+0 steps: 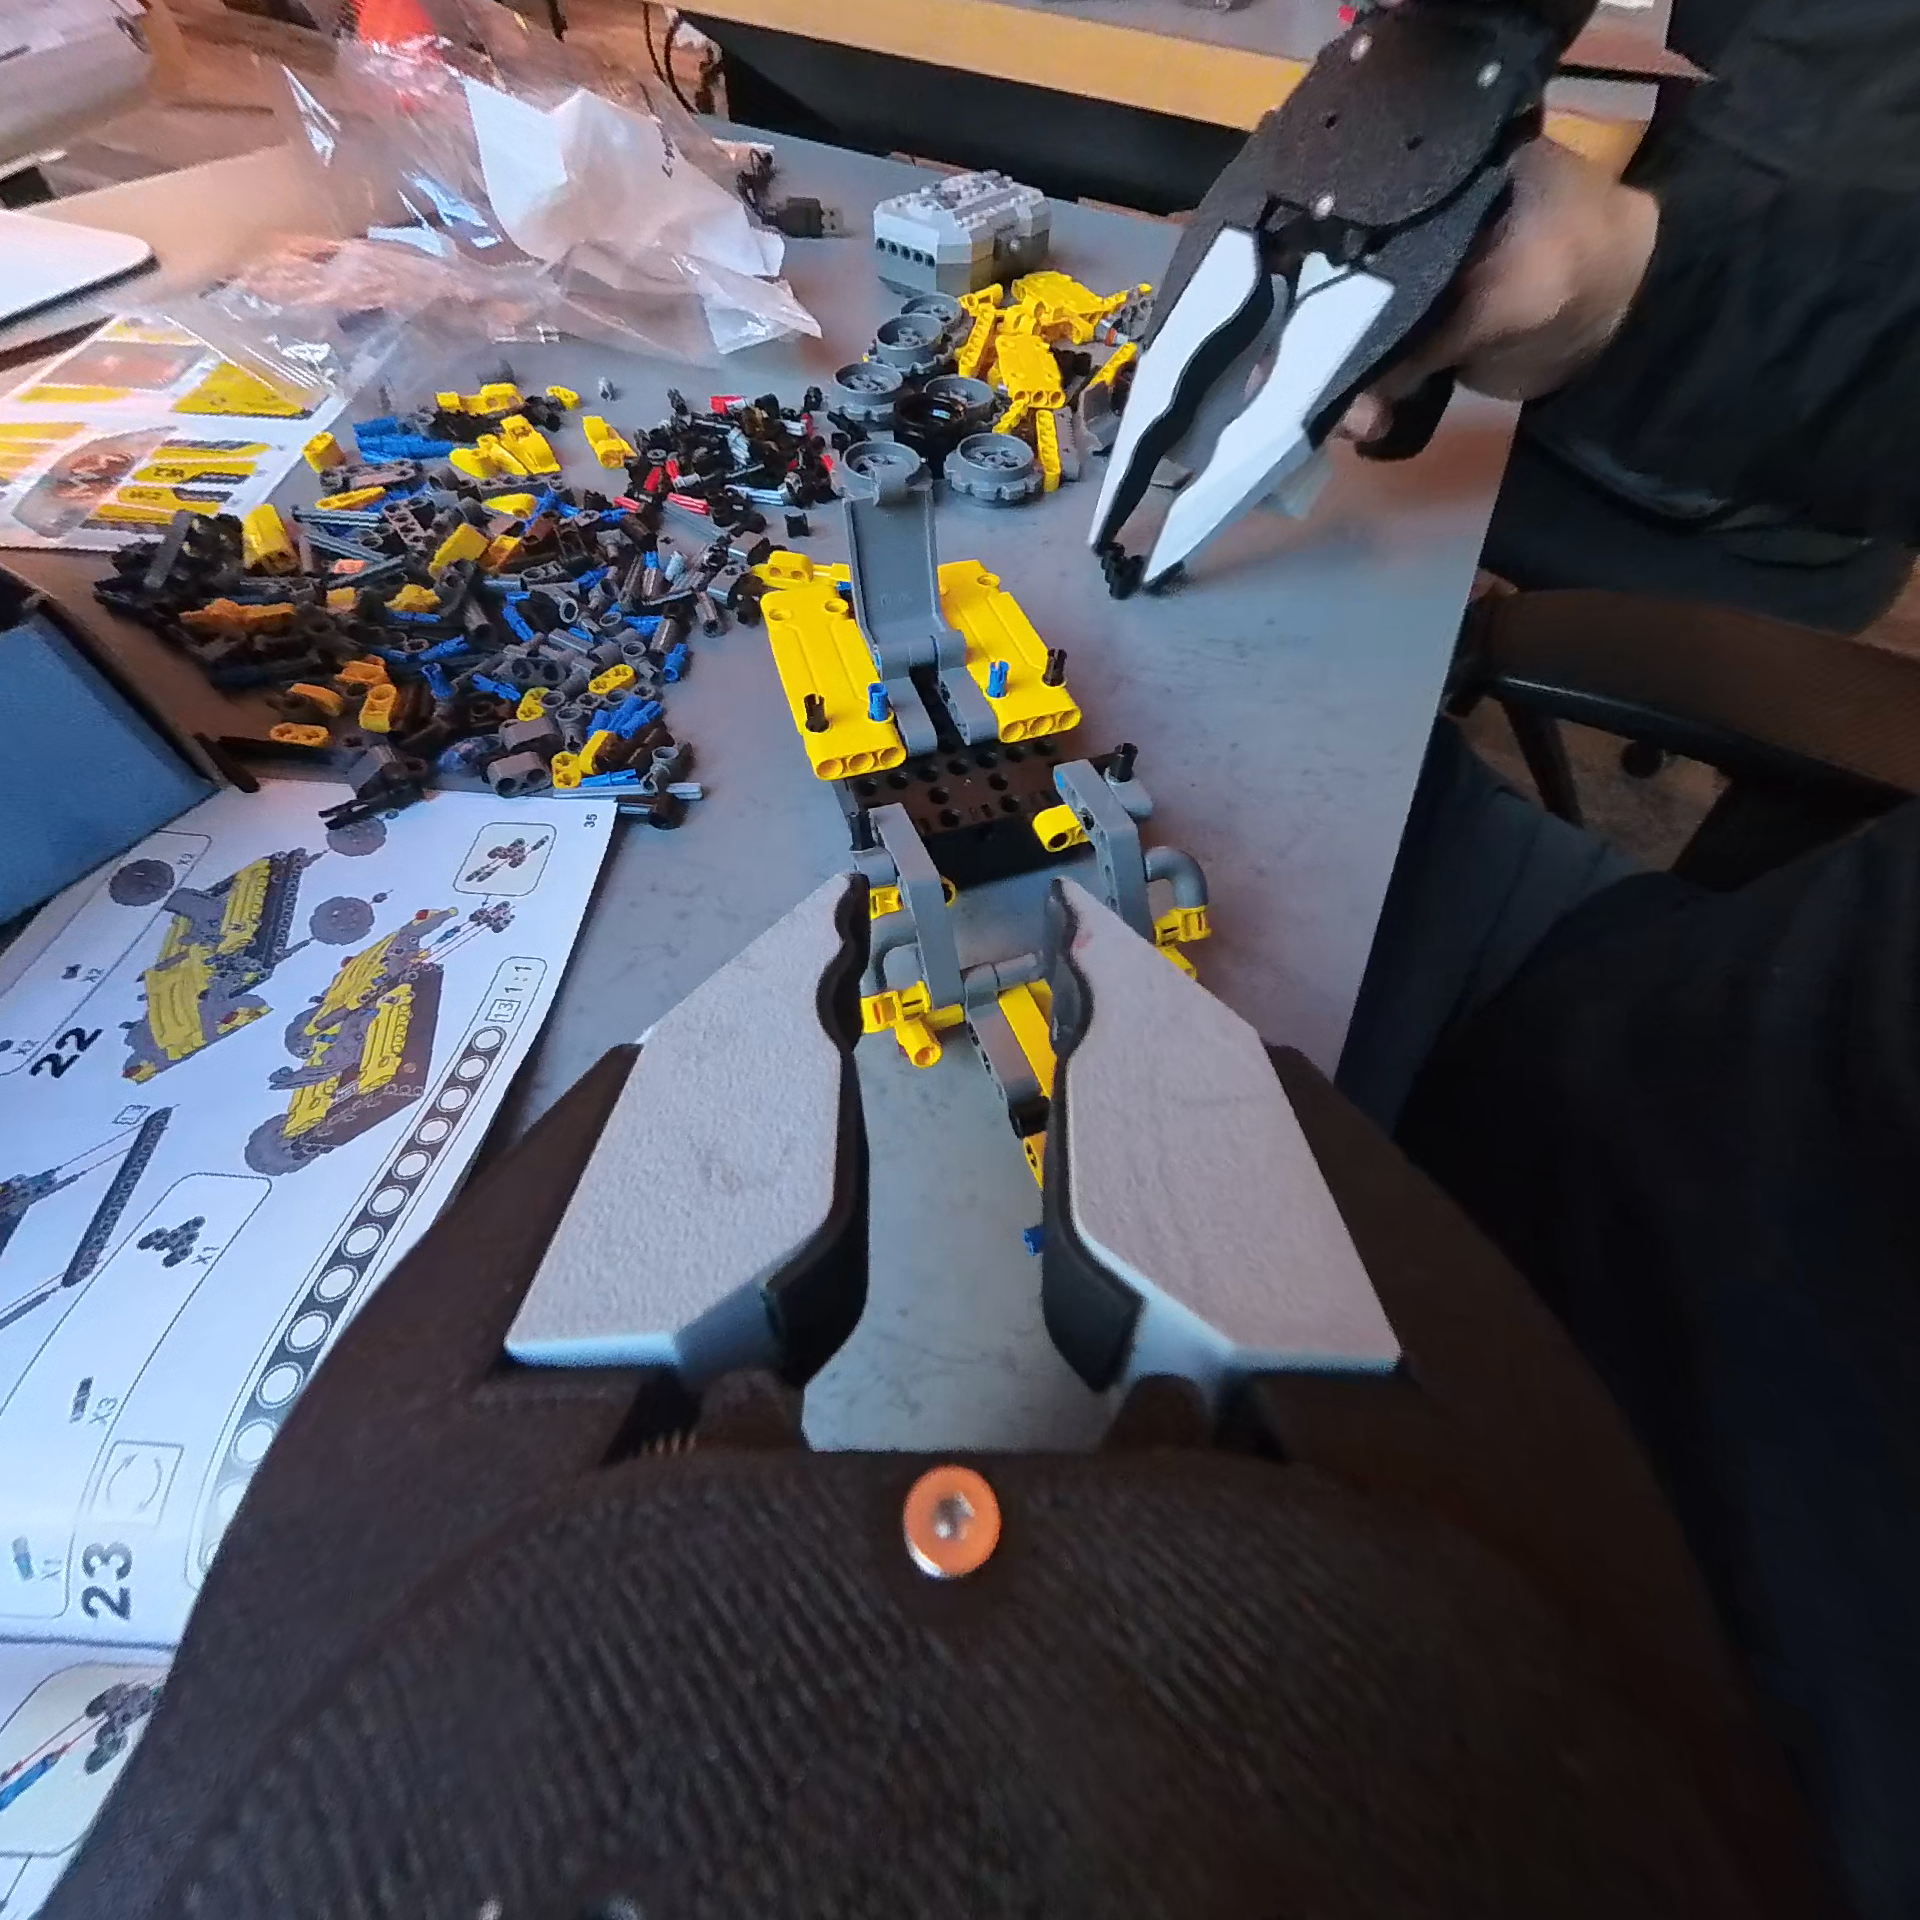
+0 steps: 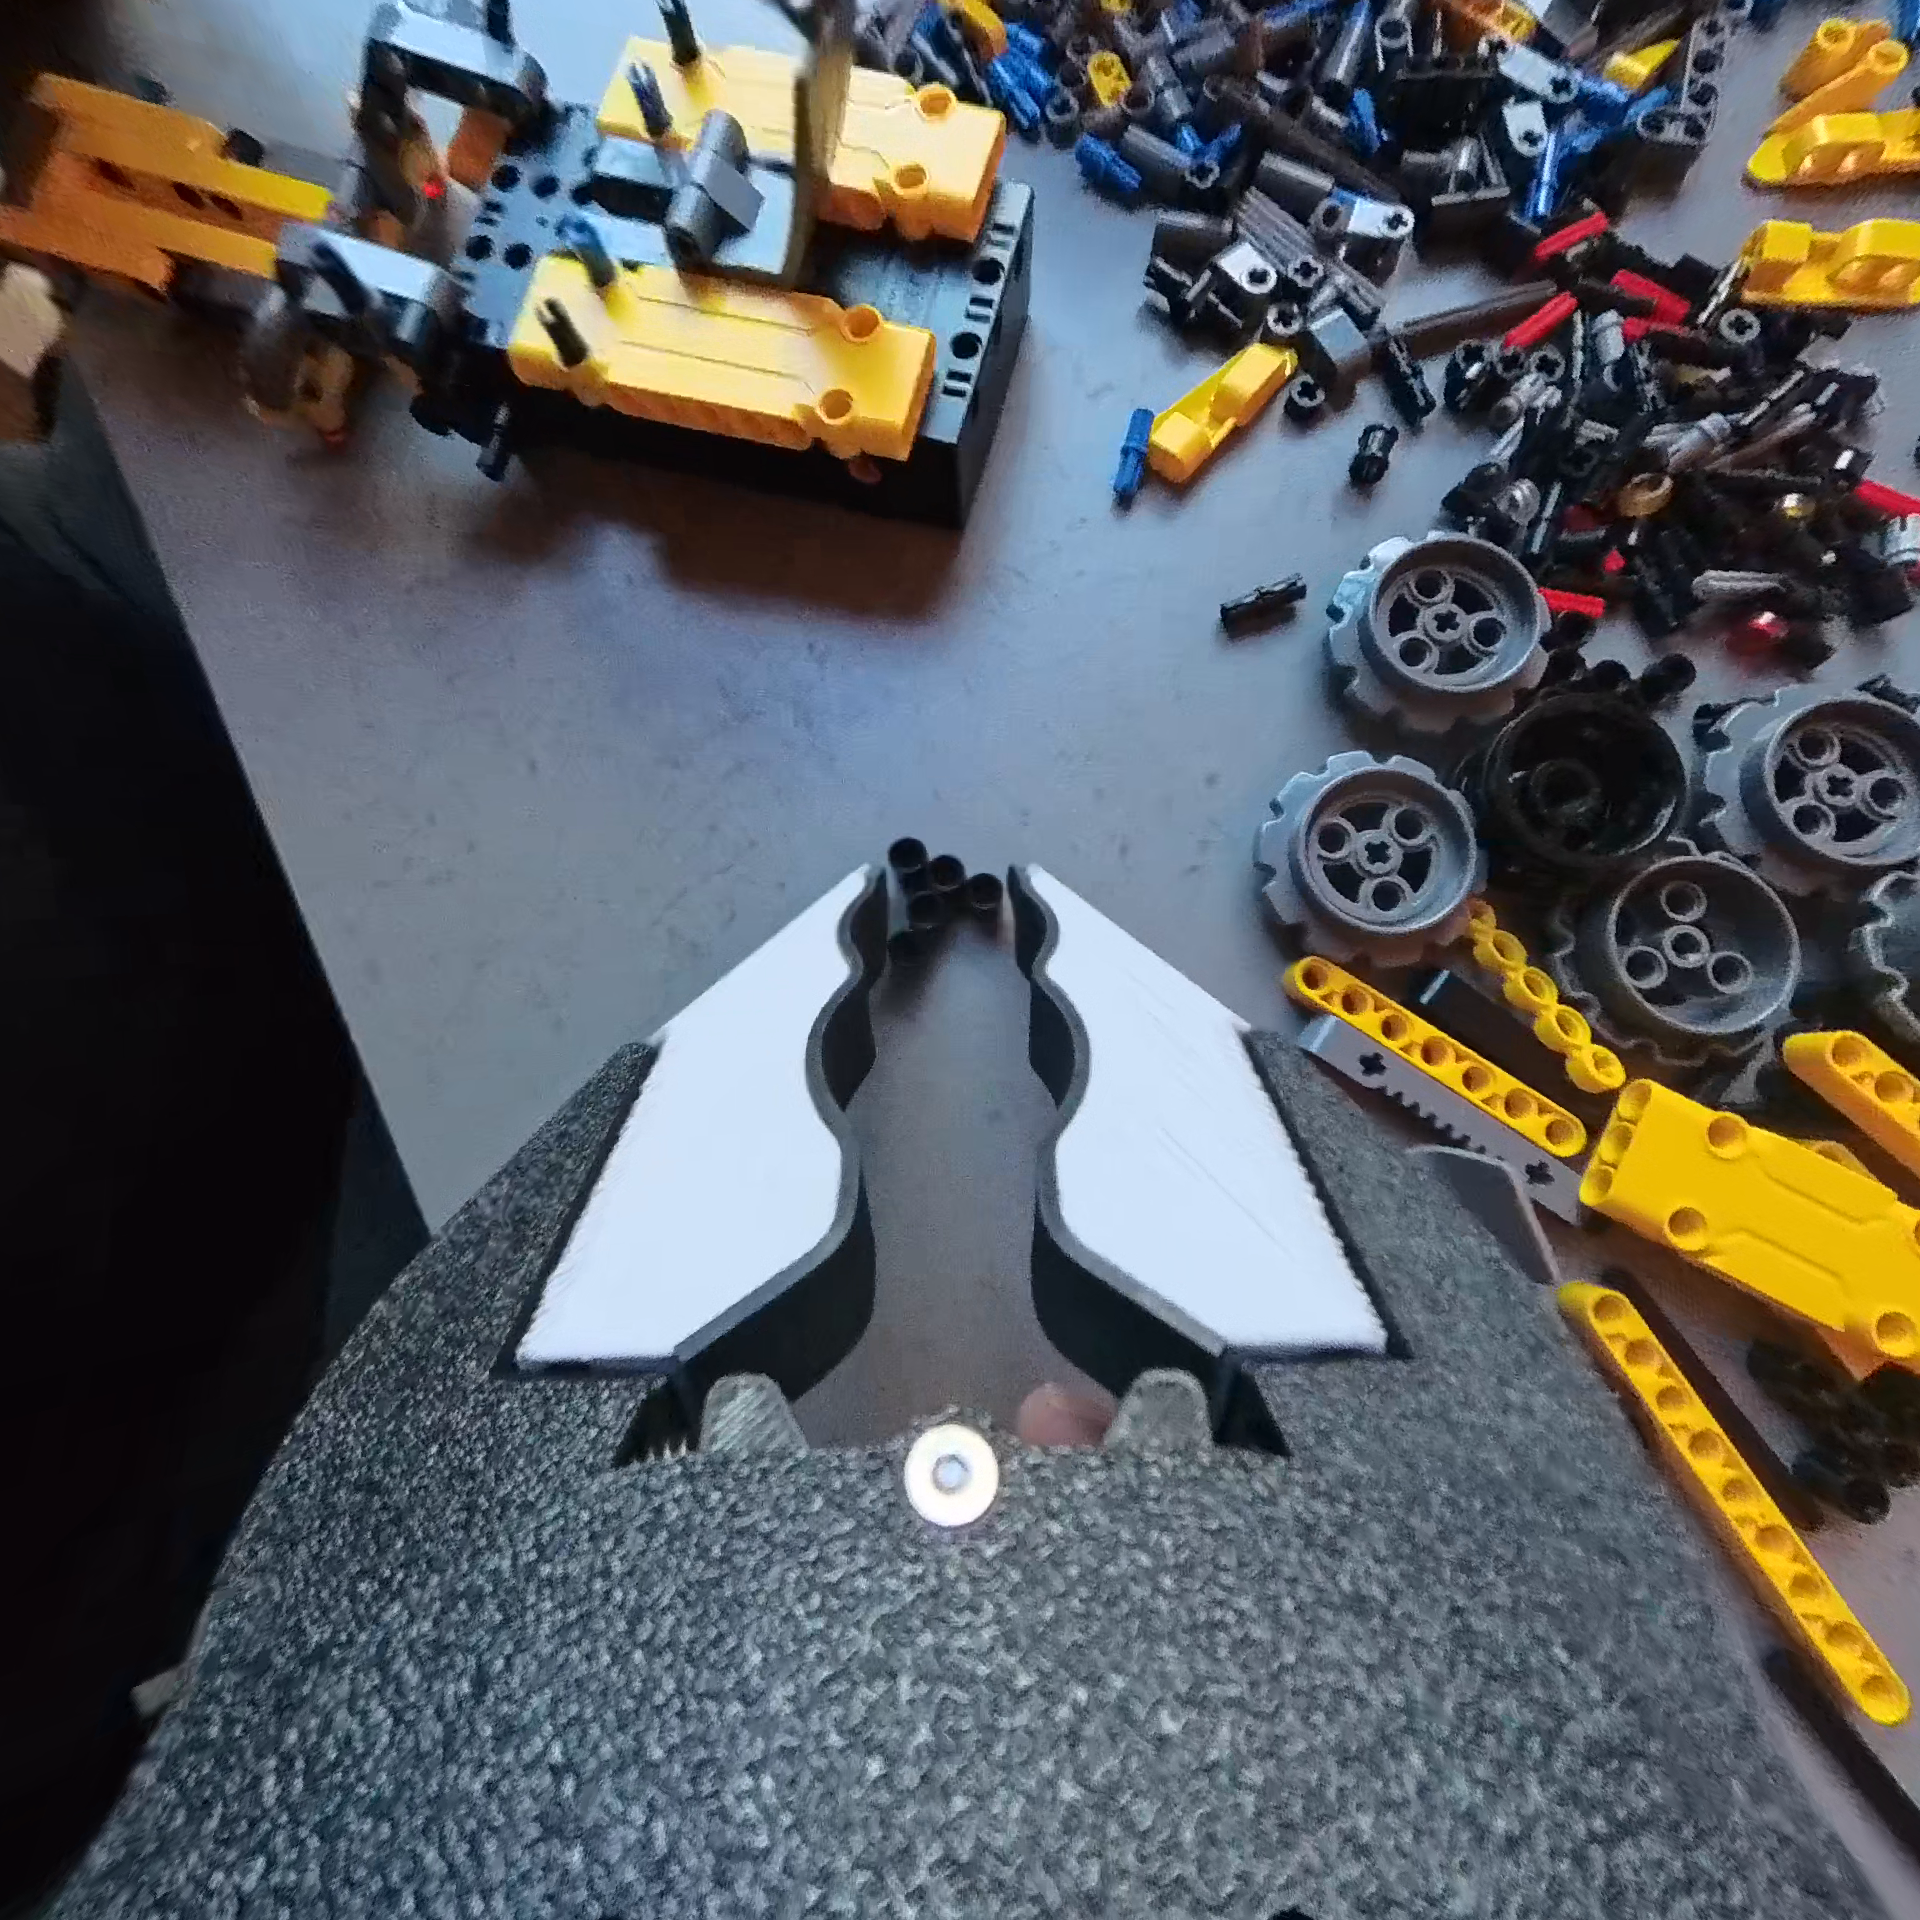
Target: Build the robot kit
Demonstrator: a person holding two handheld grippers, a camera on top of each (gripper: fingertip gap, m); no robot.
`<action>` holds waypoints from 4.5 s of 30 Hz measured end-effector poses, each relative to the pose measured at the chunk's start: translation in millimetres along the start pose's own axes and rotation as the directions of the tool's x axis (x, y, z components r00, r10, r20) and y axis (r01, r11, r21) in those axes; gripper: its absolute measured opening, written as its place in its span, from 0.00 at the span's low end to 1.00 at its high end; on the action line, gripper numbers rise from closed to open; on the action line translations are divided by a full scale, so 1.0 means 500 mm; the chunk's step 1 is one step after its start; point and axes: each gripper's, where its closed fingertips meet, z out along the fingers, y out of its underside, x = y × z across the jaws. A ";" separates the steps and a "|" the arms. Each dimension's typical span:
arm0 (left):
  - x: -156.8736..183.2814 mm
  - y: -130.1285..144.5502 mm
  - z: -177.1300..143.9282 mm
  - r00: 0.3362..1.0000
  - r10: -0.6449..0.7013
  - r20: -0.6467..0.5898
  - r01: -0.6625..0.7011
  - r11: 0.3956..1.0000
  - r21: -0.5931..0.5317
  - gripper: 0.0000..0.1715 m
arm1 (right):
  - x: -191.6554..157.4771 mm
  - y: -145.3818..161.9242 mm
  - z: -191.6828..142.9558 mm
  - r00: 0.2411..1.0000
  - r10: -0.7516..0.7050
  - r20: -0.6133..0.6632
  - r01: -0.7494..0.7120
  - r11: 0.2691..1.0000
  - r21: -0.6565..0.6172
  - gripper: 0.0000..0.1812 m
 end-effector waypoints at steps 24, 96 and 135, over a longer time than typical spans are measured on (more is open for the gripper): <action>0.013 0.019 0.017 0.999 0.028 -0.029 -0.030 0.996 -0.083 0.17 | 0.006 -0.035 -0.060 0.995 0.067 -0.068 -0.053 0.980 0.190 0.16; 0.025 0.024 -0.005 0.998 0.001 -0.056 -0.005 0.998 -0.067 0.18 | 0.120 -0.238 0.089 0.988 -0.144 -0.063 0.141 0.989 -0.043 0.02; 0.023 0.031 -0.001 0.998 -0.024 -0.062 0.018 0.996 -0.092 0.18 | 0.209 -0.204 0.068 0.955 0.050 -0.291 -0.067 0.997 -0.049 0.05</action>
